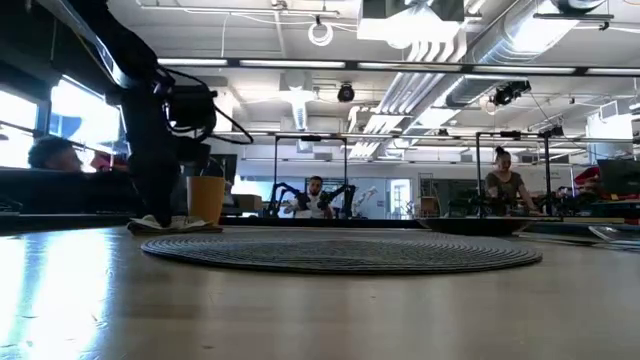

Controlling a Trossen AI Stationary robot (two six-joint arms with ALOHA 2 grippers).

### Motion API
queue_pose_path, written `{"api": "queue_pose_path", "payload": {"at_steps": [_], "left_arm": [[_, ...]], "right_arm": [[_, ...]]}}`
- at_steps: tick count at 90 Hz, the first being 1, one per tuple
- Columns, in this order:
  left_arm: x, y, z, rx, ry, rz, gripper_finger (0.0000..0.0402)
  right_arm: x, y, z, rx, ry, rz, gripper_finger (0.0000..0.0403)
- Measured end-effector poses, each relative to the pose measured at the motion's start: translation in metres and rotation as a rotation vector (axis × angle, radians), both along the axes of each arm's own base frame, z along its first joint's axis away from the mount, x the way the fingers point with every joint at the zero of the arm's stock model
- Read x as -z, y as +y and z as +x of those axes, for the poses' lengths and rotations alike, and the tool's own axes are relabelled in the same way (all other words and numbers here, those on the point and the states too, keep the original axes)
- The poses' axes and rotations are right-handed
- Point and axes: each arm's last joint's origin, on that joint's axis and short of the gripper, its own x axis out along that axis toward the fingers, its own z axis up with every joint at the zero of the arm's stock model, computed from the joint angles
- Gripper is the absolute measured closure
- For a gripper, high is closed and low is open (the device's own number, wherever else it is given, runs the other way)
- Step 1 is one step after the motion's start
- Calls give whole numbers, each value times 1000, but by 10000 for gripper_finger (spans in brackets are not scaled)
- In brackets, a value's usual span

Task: Set table place
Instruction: Move the brown table napkin to the left of the gray table mat

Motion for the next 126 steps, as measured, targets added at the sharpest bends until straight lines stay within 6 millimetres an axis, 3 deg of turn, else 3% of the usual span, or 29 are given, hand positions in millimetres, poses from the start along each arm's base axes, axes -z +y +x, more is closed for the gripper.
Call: {"api": "queue_pose_path", "payload": {"at_steps": [79, 105, 126], "left_arm": [[3, -53, 7, 67, 126, -158, 397], [2, -84, 13, 57, 155, -227, 397], [2, -107, 3, 146, 301, -221, 397]], "right_arm": [[-3, 3, -6, -16, -13, -18, 403], [-3, 3, -6, -28, -10, -24, 403], [-3, 4, -5, -64, -7, -33, 403]]}}
